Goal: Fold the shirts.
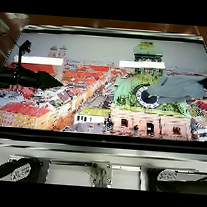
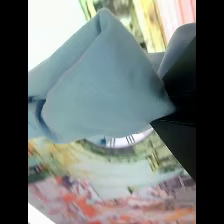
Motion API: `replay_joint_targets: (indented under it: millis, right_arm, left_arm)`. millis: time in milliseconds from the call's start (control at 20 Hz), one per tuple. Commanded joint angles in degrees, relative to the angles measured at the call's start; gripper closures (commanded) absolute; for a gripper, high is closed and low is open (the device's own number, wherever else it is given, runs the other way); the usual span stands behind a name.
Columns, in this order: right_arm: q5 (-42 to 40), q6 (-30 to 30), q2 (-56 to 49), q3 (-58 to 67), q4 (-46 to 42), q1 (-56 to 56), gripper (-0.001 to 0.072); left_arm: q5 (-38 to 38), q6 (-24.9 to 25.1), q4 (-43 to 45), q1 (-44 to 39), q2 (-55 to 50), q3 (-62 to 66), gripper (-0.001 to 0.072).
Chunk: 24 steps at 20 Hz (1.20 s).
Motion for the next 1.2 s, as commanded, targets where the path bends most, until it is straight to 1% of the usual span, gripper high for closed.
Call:
replay_joint_targets:
  millis: [0, 150, 250, 350, 450, 550, 600, 700, 850, 950, 1150]
  right_arm:
    - [1.49, 0.28, 0.00, 0.02, -13.60, -7.48, 0.0642]
    - [5.62, 2.38, -0.26, -0.98, -21.75, -13.51, 0.0642]
    - [8.96, 2.67, -0.24, -4.79, -24.24, -18.01, 0.0643]
    - [11.06, 2.86, 0.31, -12.13, -24.24, -22.23, 0.0643]
    - [7.87, 2.84, 2.38, -22.62, -24.22, -25.05, 0.0643]
    - [1.81, 3.54, 5.11, -32.37, -23.45, -26.73, 0.0642]
    - [-0.42, 4.44, 6.25, -36.24, -23.28, -27.04, 0.0643]
    - [-1.86, 4.92, 7.45, -41.27, -23.19, -27.06, 0.0643]
    - [-3.52, 5.20, 8.74, -44.50, -25.42, -27.06, 0.0642]
    - [-4.83, 5.38, 9.75, -44.78, -25.55, -27.06, 0.0642]
    - [-6.45, 5.77, 12.11, -44.78, -28.68, -27.06, 0.0636]
  left_arm:
    - [-0.04, -1.95, 0.00, -2.16, -0.02, -0.02, 0.0672]
    - [-0.04, -2.91, 0.02, -4.04, -0.02, -0.02, 0.0672]
    - [0.00, -2.91, 0.04, -5.44, -0.02, -0.02, 0.0672]
    - [0.55, -2.89, 0.04, -6.80, -0.02, -0.02, 0.0672]
    - [1.14, -2.91, 0.04, -7.82, -0.04, -0.02, 0.0672]
    - [1.51, -2.91, 0.04, -8.26, -0.04, -0.02, 0.0672]
    - [1.73, -2.91, 0.04, -8.26, -0.04, -0.02, 0.0672]
    - [2.21, -2.91, 0.04, -8.28, -0.04, -0.02, 0.0671]
    - [2.03, -2.91, 0.04, -8.28, -0.04, -0.02, 0.0672]
    - [2.03, -2.91, 0.04, -8.28, -0.04, -0.02, 0.0672]
    - [2.03, -2.86, 0.04, -8.28, -0.04, -0.02, 0.0672]
